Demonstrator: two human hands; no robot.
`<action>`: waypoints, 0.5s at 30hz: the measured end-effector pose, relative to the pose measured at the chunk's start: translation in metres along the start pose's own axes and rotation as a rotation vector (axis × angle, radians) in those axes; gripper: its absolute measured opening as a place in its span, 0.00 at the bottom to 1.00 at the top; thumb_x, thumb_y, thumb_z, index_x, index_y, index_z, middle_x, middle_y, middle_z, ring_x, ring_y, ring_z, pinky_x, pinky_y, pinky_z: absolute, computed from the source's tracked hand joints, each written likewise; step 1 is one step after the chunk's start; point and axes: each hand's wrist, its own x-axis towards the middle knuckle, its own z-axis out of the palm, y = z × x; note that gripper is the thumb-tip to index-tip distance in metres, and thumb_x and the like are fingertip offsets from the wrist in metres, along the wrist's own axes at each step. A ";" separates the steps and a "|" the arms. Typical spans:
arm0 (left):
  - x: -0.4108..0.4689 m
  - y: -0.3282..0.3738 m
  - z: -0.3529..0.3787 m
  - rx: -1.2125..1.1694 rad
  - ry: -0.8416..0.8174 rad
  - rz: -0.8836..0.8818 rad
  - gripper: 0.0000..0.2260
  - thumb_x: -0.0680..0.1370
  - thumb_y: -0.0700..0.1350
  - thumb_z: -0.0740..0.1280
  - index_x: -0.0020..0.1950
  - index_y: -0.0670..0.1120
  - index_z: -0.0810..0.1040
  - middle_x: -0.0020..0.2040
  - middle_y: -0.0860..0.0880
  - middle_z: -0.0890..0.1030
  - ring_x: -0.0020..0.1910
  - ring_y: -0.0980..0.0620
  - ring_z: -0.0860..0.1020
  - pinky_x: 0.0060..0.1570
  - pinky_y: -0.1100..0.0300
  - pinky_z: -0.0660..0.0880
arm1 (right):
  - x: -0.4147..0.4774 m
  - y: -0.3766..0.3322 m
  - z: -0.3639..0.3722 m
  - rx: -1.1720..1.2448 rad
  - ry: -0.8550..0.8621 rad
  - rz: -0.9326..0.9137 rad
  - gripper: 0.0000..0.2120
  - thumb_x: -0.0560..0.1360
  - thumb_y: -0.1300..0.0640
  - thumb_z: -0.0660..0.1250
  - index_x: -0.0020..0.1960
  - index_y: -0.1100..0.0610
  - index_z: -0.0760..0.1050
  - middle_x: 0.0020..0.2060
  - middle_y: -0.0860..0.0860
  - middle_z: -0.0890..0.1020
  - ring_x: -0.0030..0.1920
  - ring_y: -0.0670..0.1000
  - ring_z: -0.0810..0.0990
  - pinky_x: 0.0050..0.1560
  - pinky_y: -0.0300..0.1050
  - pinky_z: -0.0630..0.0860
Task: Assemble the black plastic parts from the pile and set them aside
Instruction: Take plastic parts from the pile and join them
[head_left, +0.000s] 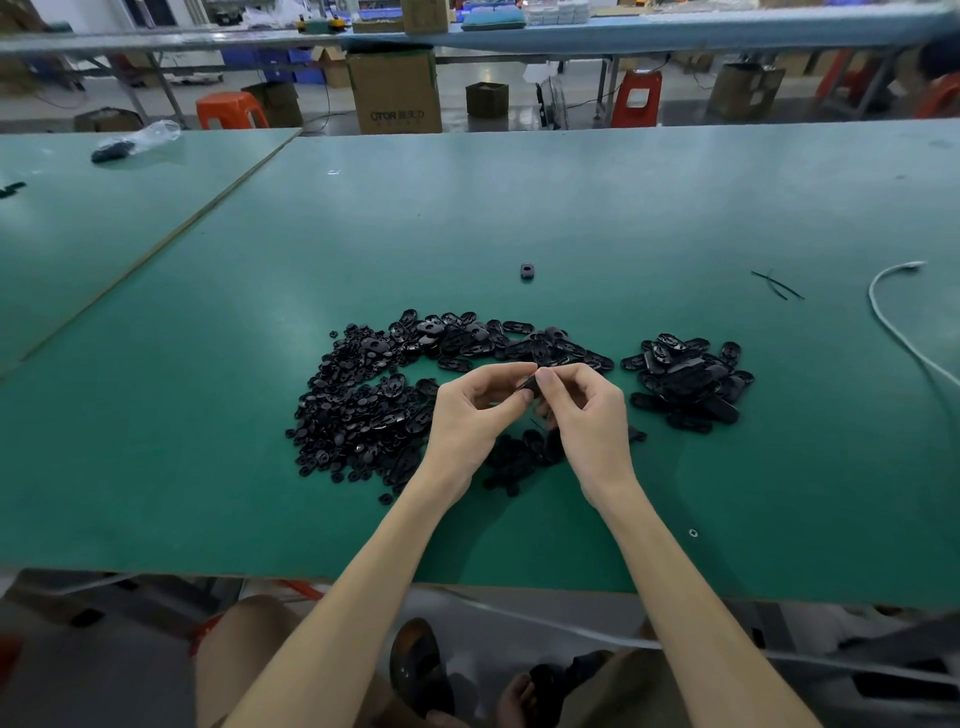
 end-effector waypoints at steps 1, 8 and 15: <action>0.000 0.000 0.000 0.004 0.000 0.001 0.12 0.77 0.35 0.74 0.60 0.44 0.85 0.52 0.48 0.88 0.54 0.46 0.85 0.57 0.57 0.81 | 0.000 0.000 0.000 -0.002 0.000 -0.001 0.07 0.82 0.53 0.71 0.45 0.49 0.82 0.36 0.49 0.85 0.37 0.46 0.83 0.44 0.50 0.80; -0.001 0.001 0.000 -0.020 0.006 0.012 0.12 0.77 0.35 0.75 0.59 0.43 0.85 0.52 0.48 0.88 0.52 0.50 0.86 0.53 0.62 0.80 | -0.001 -0.002 0.000 0.012 -0.010 0.006 0.06 0.82 0.54 0.71 0.46 0.51 0.82 0.35 0.49 0.85 0.35 0.44 0.81 0.41 0.45 0.77; 0.000 -0.001 0.000 -0.013 0.022 0.017 0.11 0.77 0.33 0.73 0.58 0.43 0.86 0.51 0.47 0.88 0.51 0.49 0.85 0.54 0.59 0.81 | -0.001 -0.004 0.000 0.016 -0.023 -0.003 0.05 0.81 0.55 0.72 0.46 0.50 0.82 0.38 0.46 0.85 0.39 0.45 0.82 0.45 0.45 0.78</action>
